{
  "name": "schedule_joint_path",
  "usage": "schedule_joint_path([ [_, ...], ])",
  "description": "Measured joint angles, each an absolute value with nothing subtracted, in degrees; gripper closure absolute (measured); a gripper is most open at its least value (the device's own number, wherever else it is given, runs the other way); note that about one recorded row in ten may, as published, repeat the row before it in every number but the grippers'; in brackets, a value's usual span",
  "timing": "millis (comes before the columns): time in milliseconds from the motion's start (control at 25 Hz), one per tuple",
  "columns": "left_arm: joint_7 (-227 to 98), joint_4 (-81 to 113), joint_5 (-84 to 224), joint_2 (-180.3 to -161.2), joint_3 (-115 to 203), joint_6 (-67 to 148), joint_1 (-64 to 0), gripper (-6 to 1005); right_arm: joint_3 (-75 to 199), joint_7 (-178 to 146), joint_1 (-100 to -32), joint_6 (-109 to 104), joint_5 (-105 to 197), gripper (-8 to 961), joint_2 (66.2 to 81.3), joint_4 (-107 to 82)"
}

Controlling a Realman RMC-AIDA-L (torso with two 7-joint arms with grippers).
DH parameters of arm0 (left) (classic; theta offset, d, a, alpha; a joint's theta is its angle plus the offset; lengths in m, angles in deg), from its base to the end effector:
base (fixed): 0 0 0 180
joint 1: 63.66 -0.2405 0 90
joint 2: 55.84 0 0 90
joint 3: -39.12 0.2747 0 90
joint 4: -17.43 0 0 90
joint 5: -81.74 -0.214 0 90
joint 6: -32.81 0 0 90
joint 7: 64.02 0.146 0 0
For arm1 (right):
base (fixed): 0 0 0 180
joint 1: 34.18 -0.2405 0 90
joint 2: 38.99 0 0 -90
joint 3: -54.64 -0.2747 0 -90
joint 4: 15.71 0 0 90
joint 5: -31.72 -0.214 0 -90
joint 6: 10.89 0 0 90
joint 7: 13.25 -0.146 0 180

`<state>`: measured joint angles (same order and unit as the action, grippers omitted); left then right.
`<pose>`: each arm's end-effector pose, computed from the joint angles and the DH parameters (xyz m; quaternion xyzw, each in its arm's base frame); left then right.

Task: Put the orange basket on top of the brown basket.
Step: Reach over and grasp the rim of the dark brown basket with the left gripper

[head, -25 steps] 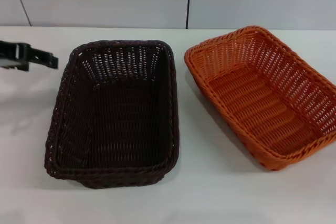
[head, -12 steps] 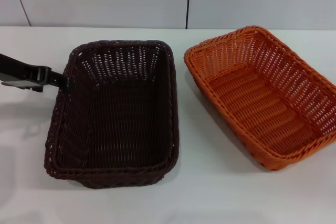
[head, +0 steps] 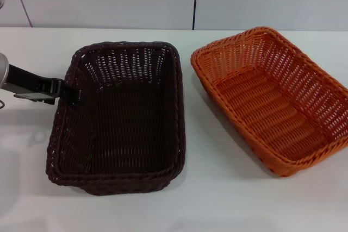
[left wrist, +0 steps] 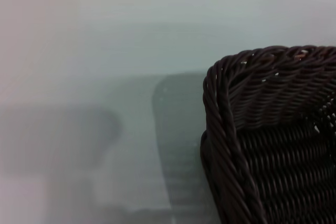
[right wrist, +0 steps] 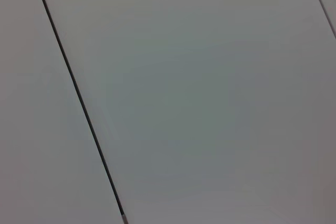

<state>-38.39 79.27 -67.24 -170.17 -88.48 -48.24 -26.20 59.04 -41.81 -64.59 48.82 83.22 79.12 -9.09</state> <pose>-0.2690 0.4133 0.0663 -0.7819 -0.5605 0.0267 0.2715 0.4073 0.3630 0.0718 -0.4735 0.3764 0.3638 0.7083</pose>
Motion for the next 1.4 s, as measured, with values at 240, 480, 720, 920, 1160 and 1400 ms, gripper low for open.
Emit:
schedule_joint_path([
  [240,-38.4,79.6,-68.2,-170.57,-88.1,-48.2,-26.1,171,59.0,-41.8,-64.6,48.7,83.2,116,79.02,-9.0],
  [480,-38.3,79.8,-68.5,-170.73,-88.1,-48.0,-26.1,400,59.0,-41.8,-64.6,48.1,83.2,115,78.98,-8.8],
  [720,-38.3,79.8,-68.5,-170.79,-88.0,-47.9,-26.1,611,59.0,-41.8,-64.7,48.1,83.2,115,78.95,-8.8],
  [920,-38.0,80.3,-68.3,-170.81,-88.0,-48.2,-25.9,754,59.0,-41.8,-64.6,47.8,83.2,115,78.95,-8.7],
  [1160,-37.8,82.9,-68.1,-170.81,-88.2,-49.2,-25.8,771,59.0,-41.7,-64.8,46.7,83.2,116,78.95,-8.7],
  [1400,-37.7,87.6,-68.0,-170.48,-88.5,-51.8,-25.9,780,59.0,-41.7,-64.8,46.7,83.2,115,78.95,-8.7],
])
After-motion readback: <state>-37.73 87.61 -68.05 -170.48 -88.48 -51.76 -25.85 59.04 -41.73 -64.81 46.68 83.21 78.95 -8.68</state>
